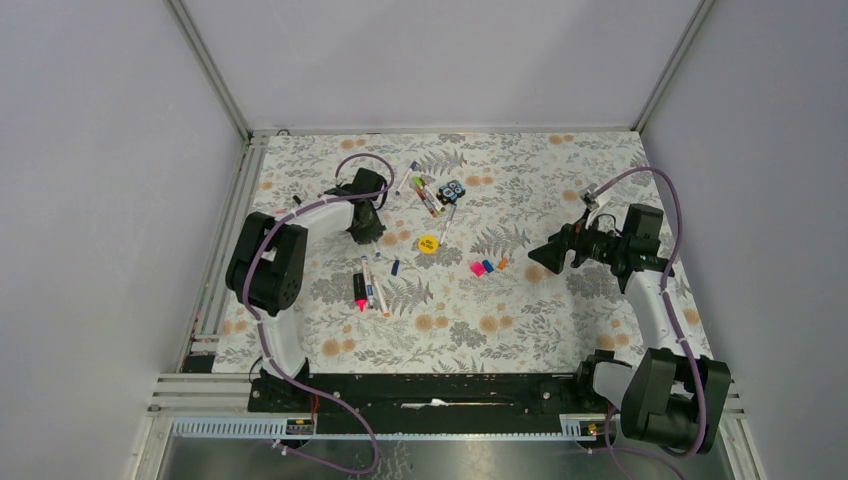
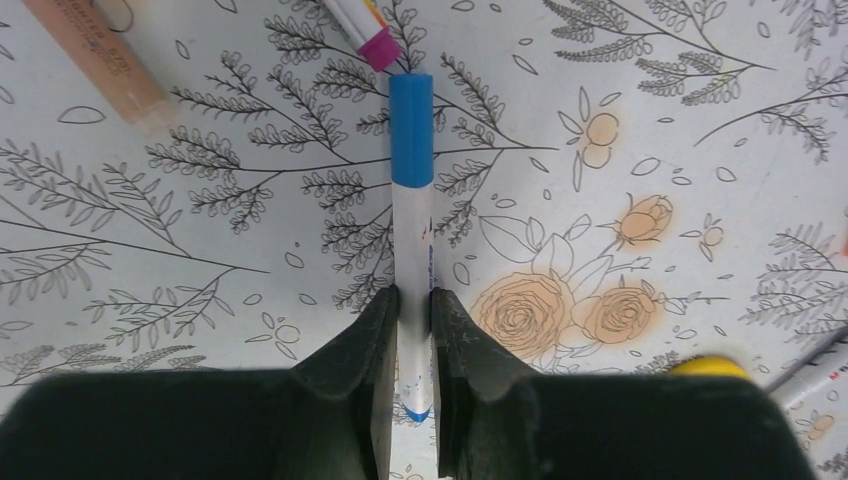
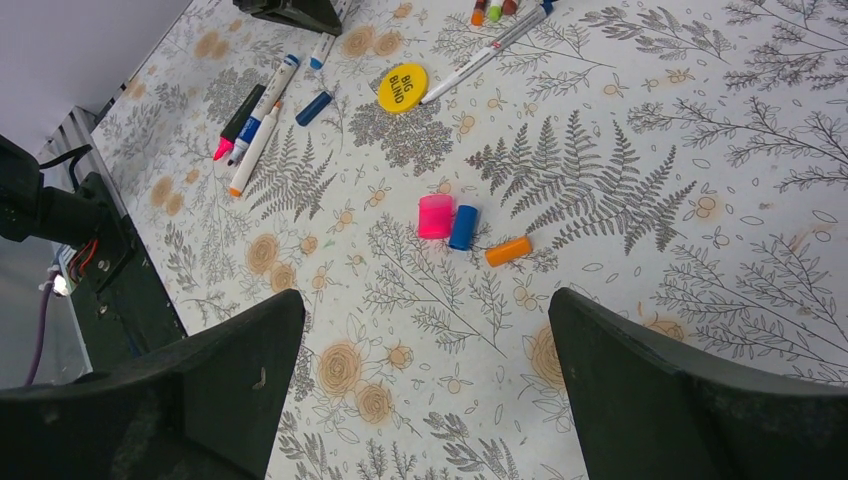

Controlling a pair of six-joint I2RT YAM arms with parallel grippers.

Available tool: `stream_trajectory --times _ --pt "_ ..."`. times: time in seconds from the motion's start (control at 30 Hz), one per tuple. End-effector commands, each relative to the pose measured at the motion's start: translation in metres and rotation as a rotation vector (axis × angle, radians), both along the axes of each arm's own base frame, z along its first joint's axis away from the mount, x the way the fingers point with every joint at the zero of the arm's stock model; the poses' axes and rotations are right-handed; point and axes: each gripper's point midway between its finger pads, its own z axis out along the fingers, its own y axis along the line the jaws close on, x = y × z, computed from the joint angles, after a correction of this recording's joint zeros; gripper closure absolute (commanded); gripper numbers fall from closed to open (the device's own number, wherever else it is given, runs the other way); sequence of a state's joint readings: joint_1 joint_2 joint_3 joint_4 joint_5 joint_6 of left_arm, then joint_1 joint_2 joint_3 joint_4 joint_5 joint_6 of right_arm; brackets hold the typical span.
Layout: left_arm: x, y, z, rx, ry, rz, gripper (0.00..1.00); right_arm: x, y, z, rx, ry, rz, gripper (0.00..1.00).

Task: Open the pen caps
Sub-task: Pick up the pen from the center of the board.

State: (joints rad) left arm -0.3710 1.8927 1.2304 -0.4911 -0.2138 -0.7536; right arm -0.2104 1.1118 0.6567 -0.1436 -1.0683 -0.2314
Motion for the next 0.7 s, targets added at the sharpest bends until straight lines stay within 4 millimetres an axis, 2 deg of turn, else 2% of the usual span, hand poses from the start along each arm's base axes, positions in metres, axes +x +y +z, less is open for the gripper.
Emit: stream_trajectory --times 0.0,0.33,0.5,0.67 --pt "0.002 -0.012 0.012 -0.081 -0.04 -0.031 0.87 0.002 -0.001 0.008 0.012 -0.052 0.02 0.01" --pt "0.006 -0.025 0.031 -0.164 -0.119 -0.06 1.0 0.002 -0.005 0.007 0.027 -0.041 0.011 0.01" --pt "0.003 -0.028 0.05 -0.208 -0.183 -0.081 1.0 0.001 -0.004 0.007 0.033 -0.038 0.016 0.0" --pt "-0.006 -0.039 0.073 -0.301 -0.262 -0.141 1.0 0.0 -0.003 0.007 0.044 -0.033 0.026 0.0"
